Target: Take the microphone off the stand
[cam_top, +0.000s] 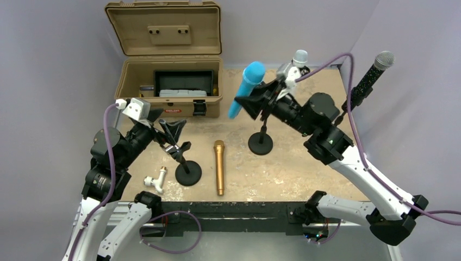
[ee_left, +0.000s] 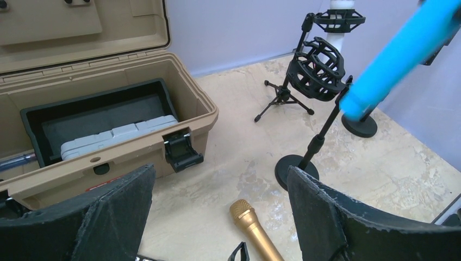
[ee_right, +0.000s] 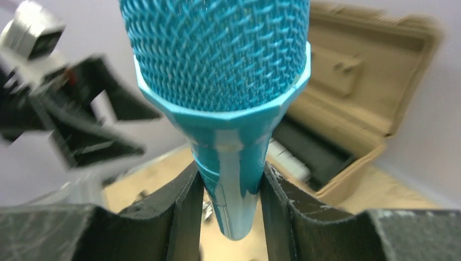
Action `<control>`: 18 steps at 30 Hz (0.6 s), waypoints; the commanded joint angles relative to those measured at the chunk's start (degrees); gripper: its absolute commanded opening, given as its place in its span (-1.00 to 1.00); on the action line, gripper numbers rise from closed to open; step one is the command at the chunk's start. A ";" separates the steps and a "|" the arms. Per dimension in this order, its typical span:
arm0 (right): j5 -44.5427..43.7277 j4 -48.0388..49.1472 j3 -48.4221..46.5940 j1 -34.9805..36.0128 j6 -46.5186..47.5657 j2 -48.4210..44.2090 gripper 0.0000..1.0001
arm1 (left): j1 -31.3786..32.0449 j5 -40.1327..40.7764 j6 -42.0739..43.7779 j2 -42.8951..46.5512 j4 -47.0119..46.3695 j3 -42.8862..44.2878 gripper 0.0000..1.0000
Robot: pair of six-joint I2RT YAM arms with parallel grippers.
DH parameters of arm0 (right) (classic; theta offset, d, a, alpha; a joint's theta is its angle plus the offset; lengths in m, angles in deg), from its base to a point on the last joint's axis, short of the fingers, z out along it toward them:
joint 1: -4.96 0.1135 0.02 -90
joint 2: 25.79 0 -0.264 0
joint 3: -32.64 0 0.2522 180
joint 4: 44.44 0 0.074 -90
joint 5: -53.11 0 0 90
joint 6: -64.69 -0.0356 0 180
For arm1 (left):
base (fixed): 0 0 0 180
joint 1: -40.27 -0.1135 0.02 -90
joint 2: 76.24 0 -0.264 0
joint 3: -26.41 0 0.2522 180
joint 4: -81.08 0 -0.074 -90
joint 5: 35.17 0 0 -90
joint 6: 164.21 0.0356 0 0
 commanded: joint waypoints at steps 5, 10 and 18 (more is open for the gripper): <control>12.97 -14.94 5.86 10.32 -5.06 0.77 -1.00 | -0.35 -1.04 -0.13 0.05 -1.91 0.47 0.76; 16.91 -8.42 16.58 11.08 -14.62 0.40 -1.00 | -0.35 -0.94 -0.06 -0.07 -1.68 0.59 0.76; 12.27 1.98 29.98 12.13 -30.32 -0.37 -1.00 | -0.35 -1.05 -0.21 -0.28 -1.69 0.54 0.76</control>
